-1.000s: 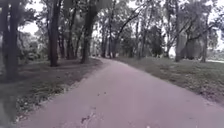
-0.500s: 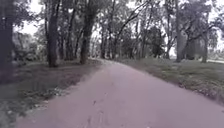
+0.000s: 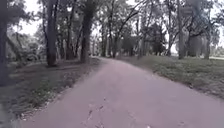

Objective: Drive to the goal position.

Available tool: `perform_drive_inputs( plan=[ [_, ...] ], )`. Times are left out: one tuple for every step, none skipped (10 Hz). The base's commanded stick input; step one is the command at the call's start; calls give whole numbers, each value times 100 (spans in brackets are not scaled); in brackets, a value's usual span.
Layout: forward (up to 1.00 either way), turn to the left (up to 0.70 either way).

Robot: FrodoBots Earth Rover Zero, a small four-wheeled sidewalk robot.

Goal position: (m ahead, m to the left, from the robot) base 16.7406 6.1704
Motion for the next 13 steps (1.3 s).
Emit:
perform_drive_inputs(
  plan=[
    [68, 0],
    [69, 0],
    [68, 0],
    [68, 0],
    [69, 0],
    [68, 0],
    [68, 0],
    [69, 0],
    [68, 0],
    [69, 0],
    [68, 0],
    [69, 0],
    [69, 0]
  ],
)
